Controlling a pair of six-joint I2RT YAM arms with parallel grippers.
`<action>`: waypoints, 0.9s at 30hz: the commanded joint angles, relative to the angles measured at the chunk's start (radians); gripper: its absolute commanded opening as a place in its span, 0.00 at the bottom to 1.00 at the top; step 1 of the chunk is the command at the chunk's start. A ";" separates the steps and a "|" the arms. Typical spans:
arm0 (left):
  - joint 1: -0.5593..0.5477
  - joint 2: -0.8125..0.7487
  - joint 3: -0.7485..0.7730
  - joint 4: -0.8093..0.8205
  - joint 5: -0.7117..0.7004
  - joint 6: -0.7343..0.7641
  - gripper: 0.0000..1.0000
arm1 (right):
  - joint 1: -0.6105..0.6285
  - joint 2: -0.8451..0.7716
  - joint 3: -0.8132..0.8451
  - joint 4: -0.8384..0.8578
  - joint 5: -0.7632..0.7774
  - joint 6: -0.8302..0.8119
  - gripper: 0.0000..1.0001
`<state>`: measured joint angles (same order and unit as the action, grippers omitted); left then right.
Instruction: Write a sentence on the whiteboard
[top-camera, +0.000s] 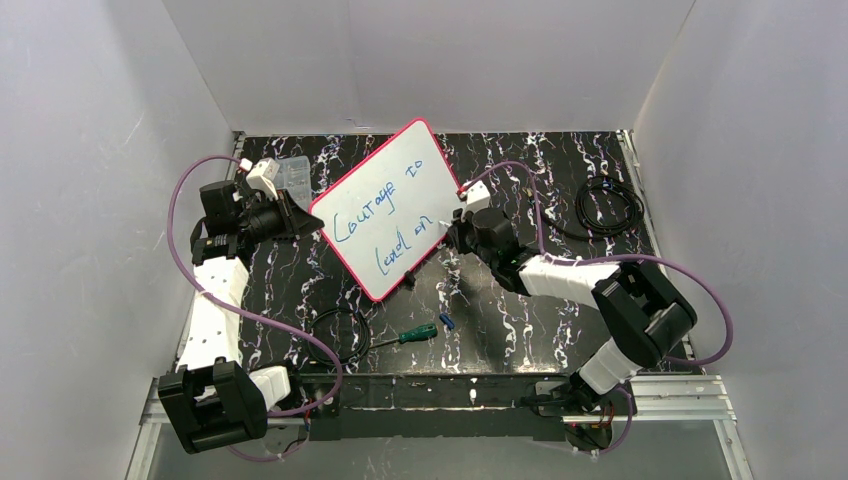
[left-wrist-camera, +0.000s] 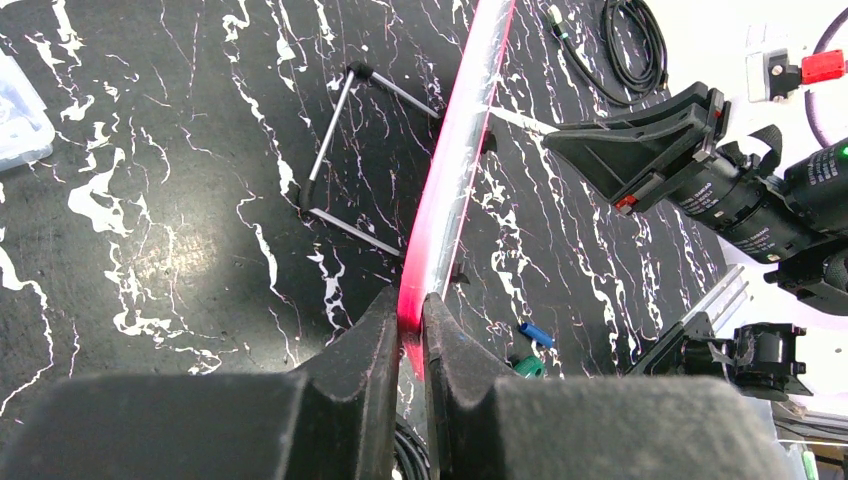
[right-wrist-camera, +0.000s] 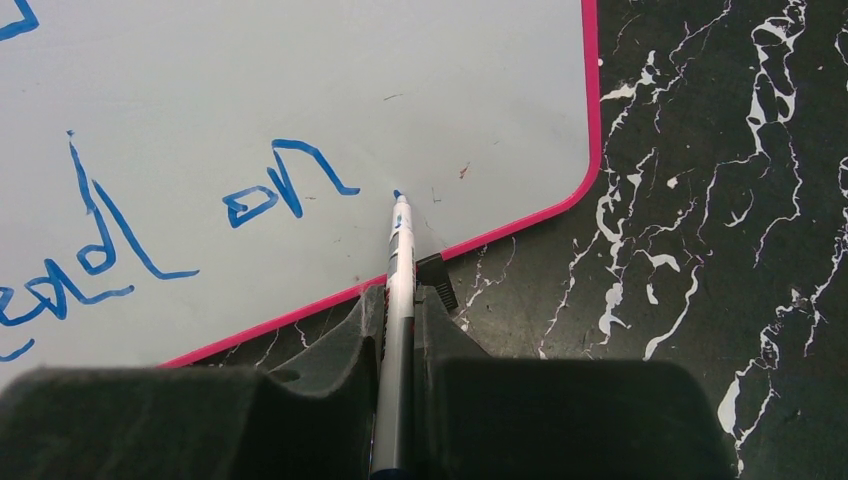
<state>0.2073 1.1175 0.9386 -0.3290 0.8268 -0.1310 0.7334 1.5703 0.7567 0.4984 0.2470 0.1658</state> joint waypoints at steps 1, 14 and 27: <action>-0.005 -0.012 -0.016 -0.004 -0.006 0.022 0.00 | -0.003 0.019 0.030 0.064 -0.013 0.014 0.01; -0.006 -0.016 -0.015 -0.004 -0.024 0.008 0.15 | -0.003 -0.318 -0.090 -0.057 0.108 -0.002 0.01; -0.005 -0.073 -0.032 -0.007 -0.103 0.014 0.70 | -0.004 -0.556 -0.136 -0.191 0.141 0.004 0.01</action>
<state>0.2054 1.1080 0.9237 -0.3290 0.7734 -0.1272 0.7334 1.0683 0.6224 0.3550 0.3683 0.1692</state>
